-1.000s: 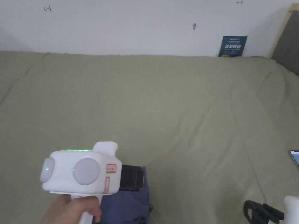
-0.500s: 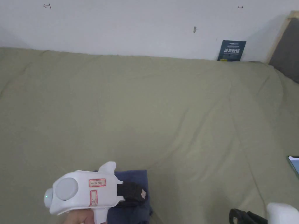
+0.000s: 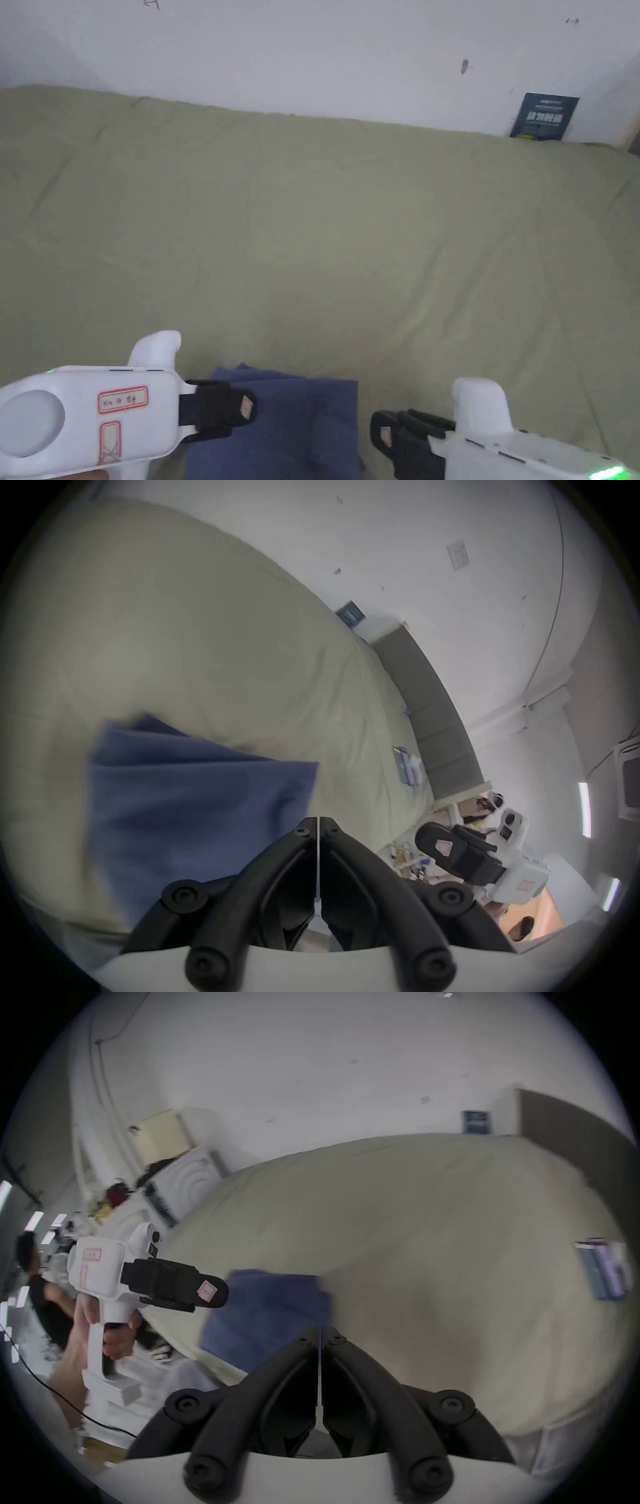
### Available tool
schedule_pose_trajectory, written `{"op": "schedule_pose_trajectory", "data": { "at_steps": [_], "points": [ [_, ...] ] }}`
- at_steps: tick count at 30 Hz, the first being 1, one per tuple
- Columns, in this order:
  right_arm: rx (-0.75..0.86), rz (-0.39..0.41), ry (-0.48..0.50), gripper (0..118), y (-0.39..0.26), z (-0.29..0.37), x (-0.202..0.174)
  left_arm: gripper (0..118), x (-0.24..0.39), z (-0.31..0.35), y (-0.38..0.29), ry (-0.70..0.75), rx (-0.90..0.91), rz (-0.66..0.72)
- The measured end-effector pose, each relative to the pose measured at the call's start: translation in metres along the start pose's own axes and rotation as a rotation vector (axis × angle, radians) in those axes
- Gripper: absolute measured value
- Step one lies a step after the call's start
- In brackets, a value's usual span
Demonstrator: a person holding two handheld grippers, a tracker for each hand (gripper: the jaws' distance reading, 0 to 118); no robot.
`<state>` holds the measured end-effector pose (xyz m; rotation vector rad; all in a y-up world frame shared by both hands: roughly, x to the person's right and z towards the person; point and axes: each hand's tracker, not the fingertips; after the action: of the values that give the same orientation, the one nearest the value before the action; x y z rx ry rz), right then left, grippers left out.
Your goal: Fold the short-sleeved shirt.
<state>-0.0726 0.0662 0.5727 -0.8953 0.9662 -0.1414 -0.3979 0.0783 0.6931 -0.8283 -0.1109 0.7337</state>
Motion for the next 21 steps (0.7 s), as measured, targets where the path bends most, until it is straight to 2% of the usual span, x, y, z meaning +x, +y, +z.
{"op": "schedule_pose_trajectory", "data": {
  "at_steps": [2,4,5,8,10,12,13,15,16,17,18,19,21],
  "points": [
    [-0.069,-0.115,0.197,3,0.008,-0.040,0.010,0,-0.021,0.014,-0.002,0.124,0.028,-0.012],
    [-0.143,-0.220,0.301,3,0.008,-0.074,0.025,0,-0.040,0.018,-0.001,0.209,0.015,0.012],
    [-0.182,-0.244,0.341,3,0.004,-0.090,0.034,0,-0.050,0.018,-0.002,0.250,0.018,0.029],
    [-0.246,-0.310,0.350,3,-0.011,-0.118,0.061,0,-0.074,0.013,0.000,0.213,0.012,0.071],
    [-0.264,-0.431,0.414,3,-0.027,-0.131,0.089,0,-0.086,0.005,0.001,0.194,-0.008,0.093],
    [-0.246,-0.565,0.537,3,-0.039,-0.132,0.109,1,-0.093,-0.002,0.003,0.135,-0.044,0.107],
    [-0.231,-0.591,0.564,3,-0.041,-0.131,0.113,5,-0.097,-0.005,0.005,0.070,-0.055,0.126],
    [-0.220,-0.573,0.536,3,-0.043,-0.126,0.113,15,-0.104,-0.011,0.008,-0.073,-0.065,0.196],
    [-0.220,-0.573,0.541,3,-0.043,-0.126,0.113,21,-0.106,-0.014,0.009,-0.144,-0.066,0.203],
    [-0.222,-0.571,0.542,3,-0.043,-0.125,0.114,54,-0.105,-0.021,0.010,-0.178,-0.076,0.189],
    [-0.224,-0.569,0.542,3,-0.042,-0.125,0.114,108,-0.104,-0.027,0.010,-0.194,-0.108,0.178],
    [-0.225,-0.571,0.541,3,-0.042,-0.125,0.110,118,-0.104,-0.035,0.011,-0.226,-0.139,0.162],
    [-0.228,-0.580,0.545,3,-0.042,-0.125,0.111,118,-0.102,-0.052,0.015,-0.237,-0.171,0.149]
  ]
}}
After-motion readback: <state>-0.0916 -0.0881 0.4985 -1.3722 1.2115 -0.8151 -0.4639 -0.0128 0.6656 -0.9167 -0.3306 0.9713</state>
